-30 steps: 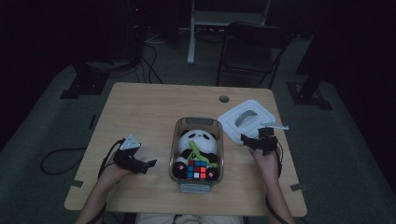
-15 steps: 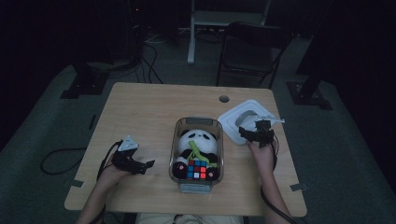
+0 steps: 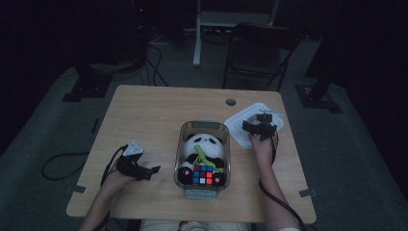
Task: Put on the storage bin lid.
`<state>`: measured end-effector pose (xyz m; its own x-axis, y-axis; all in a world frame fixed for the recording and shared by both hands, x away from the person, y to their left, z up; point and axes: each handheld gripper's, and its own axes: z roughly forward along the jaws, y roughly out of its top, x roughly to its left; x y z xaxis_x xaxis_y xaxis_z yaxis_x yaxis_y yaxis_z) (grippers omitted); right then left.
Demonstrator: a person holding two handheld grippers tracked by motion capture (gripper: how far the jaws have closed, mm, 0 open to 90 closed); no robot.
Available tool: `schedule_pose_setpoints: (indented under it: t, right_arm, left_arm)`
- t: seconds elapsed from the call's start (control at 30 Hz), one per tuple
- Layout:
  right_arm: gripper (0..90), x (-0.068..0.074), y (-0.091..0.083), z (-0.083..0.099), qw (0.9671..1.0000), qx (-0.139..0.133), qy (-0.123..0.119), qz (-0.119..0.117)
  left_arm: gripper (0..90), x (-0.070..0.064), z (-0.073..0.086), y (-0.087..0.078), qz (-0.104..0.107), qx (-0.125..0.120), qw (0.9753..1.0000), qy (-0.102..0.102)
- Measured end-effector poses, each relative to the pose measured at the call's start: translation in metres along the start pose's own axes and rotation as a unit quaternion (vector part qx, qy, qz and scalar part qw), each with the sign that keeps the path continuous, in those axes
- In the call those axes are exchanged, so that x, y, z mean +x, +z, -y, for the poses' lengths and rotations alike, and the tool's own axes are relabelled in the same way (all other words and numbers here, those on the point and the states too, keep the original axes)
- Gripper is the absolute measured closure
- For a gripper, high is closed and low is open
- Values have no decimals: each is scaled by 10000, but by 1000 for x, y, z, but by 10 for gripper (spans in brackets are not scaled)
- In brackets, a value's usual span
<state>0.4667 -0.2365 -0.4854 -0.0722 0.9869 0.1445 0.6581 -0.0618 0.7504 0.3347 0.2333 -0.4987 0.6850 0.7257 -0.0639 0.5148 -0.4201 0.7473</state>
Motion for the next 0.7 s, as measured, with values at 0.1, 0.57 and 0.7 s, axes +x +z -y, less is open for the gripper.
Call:
schedule_pose_setpoints:
  t: [0.1,0.57,0.7]
  right_arm:
    - [146,2,9,-1,9999,74,12,91]
    - [497,18,38,3,9986,193,-9,495]
    - [573,18,37,3,9989,169,59,422]
  left_arm:
    - [4,0,0,0,35,-15,10000,-9]
    - [5,0,0,0,73,-49,9999,-66]
    - [4,0,0,0,78,-44,9999,-62]
